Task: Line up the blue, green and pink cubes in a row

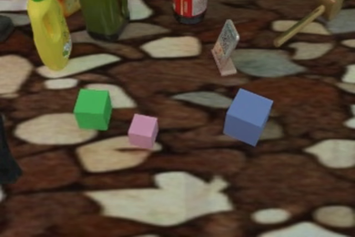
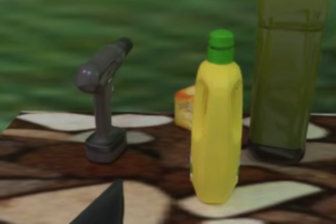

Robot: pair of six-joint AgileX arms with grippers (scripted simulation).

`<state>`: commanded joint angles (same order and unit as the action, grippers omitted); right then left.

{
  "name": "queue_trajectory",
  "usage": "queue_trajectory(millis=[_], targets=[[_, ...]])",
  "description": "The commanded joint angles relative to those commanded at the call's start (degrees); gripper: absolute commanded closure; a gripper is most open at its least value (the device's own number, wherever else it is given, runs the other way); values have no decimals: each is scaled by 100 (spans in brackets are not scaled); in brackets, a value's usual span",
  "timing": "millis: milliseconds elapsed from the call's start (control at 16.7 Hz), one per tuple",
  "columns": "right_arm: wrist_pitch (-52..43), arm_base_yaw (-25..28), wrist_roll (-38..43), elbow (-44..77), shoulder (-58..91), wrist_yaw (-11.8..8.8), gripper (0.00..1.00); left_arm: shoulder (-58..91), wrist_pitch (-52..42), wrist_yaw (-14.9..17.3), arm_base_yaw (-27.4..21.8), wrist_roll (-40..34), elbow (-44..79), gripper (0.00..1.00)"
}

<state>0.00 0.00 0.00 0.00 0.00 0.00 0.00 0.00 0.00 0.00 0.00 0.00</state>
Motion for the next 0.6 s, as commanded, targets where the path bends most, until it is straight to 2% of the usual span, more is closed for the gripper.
queue_trajectory(millis=[300, 600], targets=[[0, 0, 0, 0, 0, 0, 0, 354, -232, 19, -130, -67, 345, 0], [0, 0, 0, 0, 0, 0, 0, 2138, -1270, 25, -626, -348, 1954, 0]])
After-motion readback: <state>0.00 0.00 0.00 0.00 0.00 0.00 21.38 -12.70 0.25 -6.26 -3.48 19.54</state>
